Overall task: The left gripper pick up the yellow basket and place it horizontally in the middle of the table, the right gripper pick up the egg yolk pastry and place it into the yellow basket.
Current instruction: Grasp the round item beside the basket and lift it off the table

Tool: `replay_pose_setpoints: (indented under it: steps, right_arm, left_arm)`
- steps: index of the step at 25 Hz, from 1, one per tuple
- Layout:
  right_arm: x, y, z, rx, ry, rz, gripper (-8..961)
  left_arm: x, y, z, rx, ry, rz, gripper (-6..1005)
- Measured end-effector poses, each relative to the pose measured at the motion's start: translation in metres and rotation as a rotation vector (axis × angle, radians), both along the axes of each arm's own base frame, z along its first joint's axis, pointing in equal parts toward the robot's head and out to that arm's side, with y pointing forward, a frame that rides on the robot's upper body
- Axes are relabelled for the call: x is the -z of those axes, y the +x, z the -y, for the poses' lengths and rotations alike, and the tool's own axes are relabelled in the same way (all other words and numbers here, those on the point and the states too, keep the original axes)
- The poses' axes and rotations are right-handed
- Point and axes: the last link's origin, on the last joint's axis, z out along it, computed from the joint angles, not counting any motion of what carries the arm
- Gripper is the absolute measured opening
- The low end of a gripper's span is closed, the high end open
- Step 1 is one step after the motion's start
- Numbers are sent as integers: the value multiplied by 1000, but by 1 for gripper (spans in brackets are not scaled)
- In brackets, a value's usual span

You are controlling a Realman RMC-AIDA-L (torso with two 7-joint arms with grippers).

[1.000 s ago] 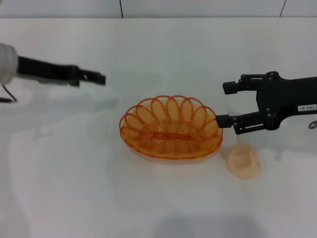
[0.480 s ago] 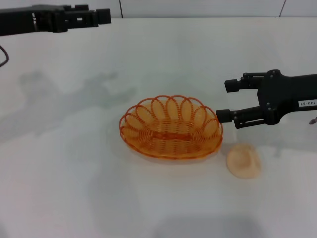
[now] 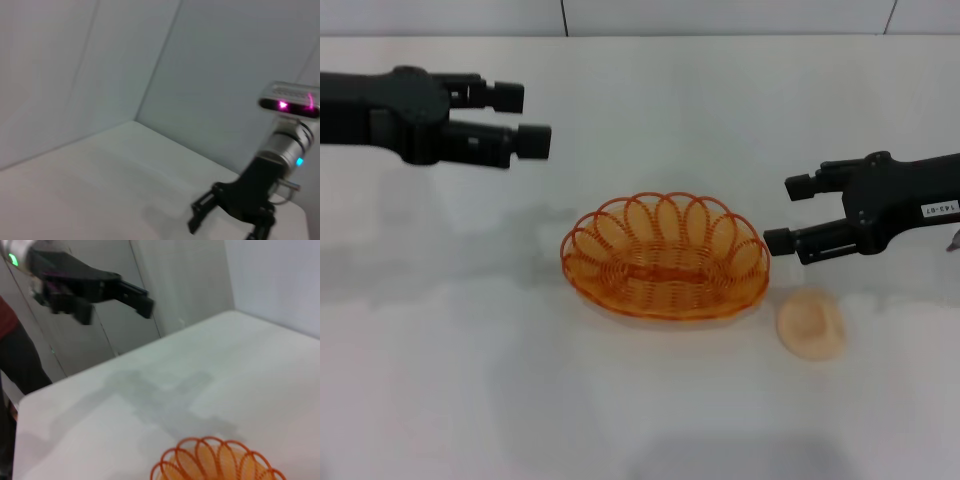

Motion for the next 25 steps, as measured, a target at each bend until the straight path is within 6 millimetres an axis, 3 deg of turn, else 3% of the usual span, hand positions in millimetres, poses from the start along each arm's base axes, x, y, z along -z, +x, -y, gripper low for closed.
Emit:
replay_pose_setpoints:
  steps: [14,25]
  right_arm:
    - [4,6,8,141,-54,288,824]
    - [15,16,10,176,-76,309,796]
  left_arm:
    - [3,-7,14,24,-47,-2,892]
    - [3,-6,14,27,-40,7,892]
